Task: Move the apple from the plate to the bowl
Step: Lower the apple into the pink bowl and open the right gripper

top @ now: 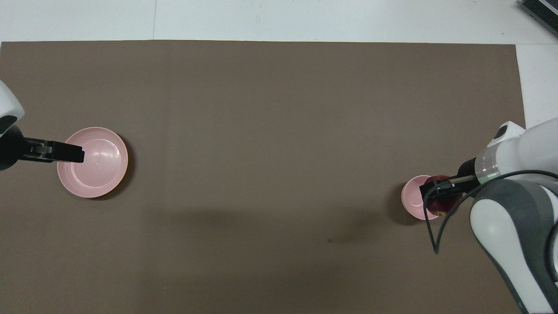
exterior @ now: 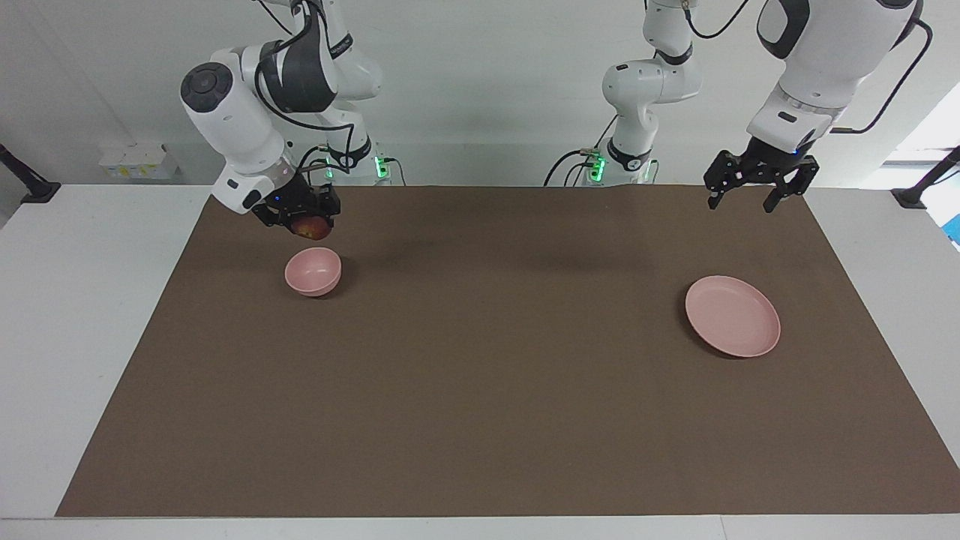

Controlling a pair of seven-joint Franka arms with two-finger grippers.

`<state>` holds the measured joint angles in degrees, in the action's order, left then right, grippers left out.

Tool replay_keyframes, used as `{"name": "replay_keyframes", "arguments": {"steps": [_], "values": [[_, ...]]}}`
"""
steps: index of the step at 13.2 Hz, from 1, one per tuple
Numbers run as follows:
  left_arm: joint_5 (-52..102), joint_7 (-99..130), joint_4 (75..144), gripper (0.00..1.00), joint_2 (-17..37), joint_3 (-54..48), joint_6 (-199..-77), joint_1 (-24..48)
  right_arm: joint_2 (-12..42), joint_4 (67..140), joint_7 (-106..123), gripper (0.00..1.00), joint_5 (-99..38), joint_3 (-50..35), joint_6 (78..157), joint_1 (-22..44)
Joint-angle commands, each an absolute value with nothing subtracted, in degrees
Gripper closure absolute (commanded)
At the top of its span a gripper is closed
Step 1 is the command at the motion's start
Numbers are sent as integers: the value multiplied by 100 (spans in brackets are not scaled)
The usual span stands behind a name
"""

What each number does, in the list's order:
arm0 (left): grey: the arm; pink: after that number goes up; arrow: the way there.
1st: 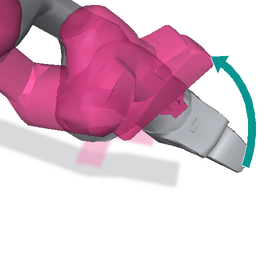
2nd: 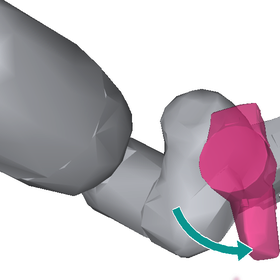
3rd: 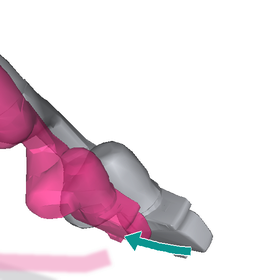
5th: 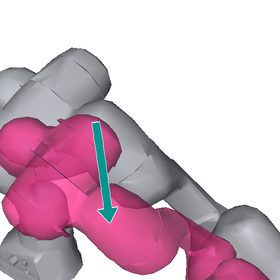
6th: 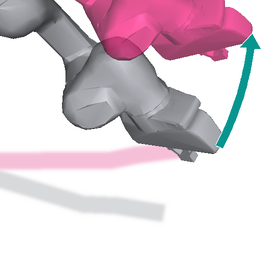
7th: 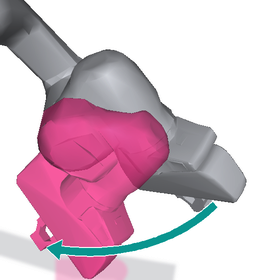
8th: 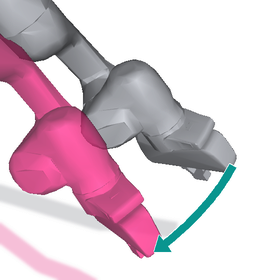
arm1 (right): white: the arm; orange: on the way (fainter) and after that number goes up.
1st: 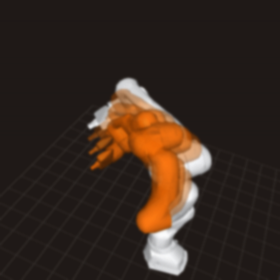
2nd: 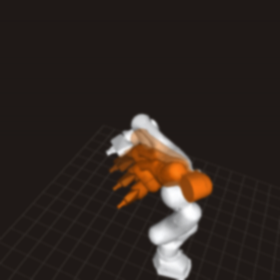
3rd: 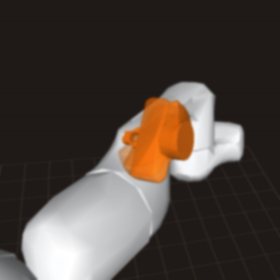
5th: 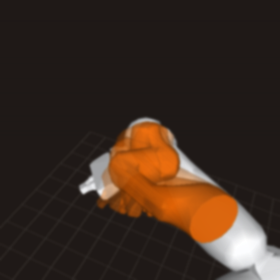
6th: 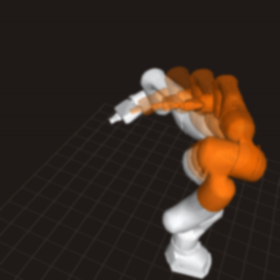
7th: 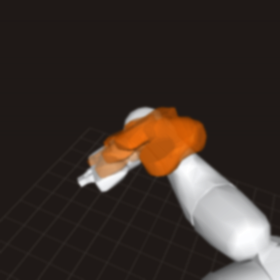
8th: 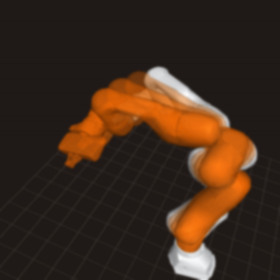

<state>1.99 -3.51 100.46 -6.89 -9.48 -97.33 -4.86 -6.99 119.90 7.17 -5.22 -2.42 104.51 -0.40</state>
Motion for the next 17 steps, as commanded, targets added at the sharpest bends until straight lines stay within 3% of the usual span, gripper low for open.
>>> {"name": "replay_keyframes", "arguments": {"steps": [1,12,13,14,17], "values": [[281,-316,10222,0,-791,-932,-9879,-483,-844,12593,844,100,-396,-308,11142,-228],[290,-281,10248,0,-817,-923,-9791,-466,-440,14168,932,100,-281,-308,13438,-703],[290,-290,10248,0,-826,-923,-9791,-475,-405,14133,897,57,-281,-316,13386,-677],[290,-290,10248,0,-826,-923,-9782,-466,-396,14107,914,1,-290,-316,13342,-712],[290,-281,10248,0,-826,-923,-9774,-466,-466,13459,835,0,-299,-325,12494,-633]]}}
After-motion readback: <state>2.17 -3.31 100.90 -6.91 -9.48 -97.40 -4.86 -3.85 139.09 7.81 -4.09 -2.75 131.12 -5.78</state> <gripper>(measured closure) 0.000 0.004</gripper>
